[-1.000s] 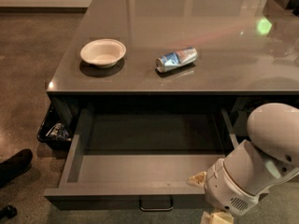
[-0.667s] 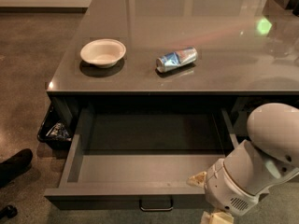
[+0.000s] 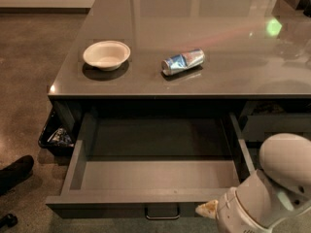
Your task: Close top drawer
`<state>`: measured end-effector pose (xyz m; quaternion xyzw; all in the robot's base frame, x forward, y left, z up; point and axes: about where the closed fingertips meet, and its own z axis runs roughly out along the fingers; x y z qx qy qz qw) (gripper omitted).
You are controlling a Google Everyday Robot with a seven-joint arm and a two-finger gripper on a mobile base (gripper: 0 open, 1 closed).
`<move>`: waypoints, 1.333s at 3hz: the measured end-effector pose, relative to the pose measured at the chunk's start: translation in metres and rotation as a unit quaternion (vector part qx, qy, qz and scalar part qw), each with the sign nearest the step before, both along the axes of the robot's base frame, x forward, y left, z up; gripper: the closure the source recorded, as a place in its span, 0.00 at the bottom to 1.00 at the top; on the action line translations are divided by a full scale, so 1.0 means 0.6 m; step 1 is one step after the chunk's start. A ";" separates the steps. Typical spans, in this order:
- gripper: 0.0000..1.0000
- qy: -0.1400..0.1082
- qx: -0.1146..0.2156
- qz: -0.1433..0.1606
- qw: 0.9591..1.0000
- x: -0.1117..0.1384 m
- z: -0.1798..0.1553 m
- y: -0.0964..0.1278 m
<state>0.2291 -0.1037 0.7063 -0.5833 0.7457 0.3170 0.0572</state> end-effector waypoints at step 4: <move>0.00 -0.010 -0.017 0.026 0.999 0.051 -0.137 -0.018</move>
Offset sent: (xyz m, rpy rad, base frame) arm 0.0323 -0.0226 -0.1157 0.0141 0.0513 0.0681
